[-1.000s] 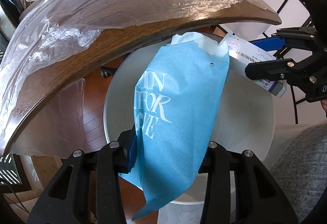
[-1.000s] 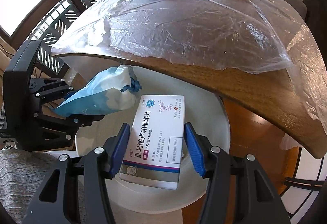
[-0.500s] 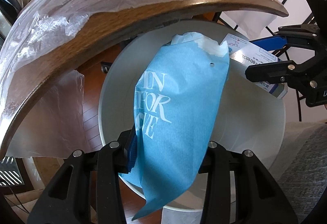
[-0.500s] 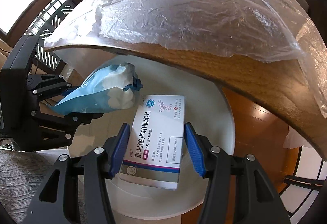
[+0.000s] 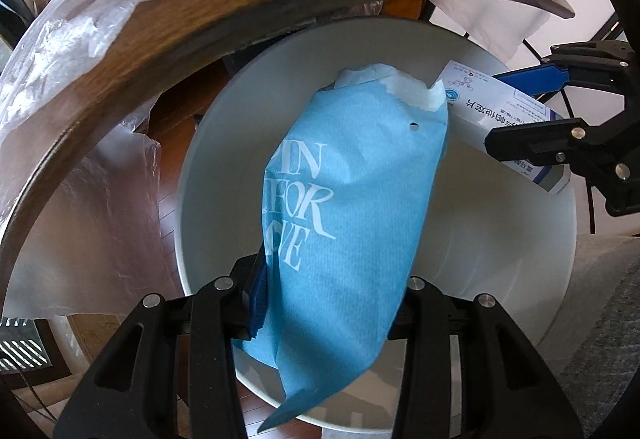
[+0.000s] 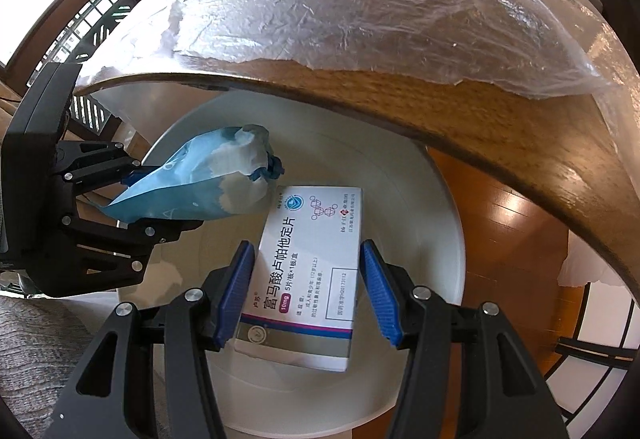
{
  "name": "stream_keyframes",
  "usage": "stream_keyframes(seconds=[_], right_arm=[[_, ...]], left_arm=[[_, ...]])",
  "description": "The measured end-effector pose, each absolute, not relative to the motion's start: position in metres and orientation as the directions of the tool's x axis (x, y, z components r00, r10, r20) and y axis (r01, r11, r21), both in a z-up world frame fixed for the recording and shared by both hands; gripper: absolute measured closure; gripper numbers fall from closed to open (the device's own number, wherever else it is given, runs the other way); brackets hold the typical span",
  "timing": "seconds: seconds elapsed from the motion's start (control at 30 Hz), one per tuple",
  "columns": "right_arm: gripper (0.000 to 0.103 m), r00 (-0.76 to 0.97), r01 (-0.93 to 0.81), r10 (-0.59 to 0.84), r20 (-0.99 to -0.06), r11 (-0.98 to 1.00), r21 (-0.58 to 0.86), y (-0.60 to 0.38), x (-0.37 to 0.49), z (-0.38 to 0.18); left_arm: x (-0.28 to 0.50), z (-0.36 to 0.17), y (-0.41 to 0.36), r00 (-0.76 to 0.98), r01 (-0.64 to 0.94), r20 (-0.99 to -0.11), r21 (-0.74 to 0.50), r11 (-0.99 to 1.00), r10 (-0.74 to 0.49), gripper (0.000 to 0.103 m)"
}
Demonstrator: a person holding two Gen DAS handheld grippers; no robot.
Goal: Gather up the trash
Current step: 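Carry the blue bag with the left tool while the right tool carries the medicine box over the bin, then open the left tool dropping the blue bag into the bin while the right tool drops the medicine box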
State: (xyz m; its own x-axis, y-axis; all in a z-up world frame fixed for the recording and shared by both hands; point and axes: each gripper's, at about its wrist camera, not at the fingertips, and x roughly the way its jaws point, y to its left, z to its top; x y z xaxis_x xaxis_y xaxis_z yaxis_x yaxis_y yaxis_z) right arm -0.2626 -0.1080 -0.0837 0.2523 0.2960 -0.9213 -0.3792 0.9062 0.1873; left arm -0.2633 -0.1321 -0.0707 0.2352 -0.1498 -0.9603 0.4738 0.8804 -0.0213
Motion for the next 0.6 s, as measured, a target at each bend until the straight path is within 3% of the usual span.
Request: stream_keyframes(seconds=[0.6], right_arm=[[0.049,0.230,-0.368,0.277,-0.933,0.912,0.180,-0.102,-0.261,-0.101]], left_arm=[[-0.257,-0.104,-0.131,0.218,0.494,-0.966,-0.010,0.870,-0.135,0.060]])
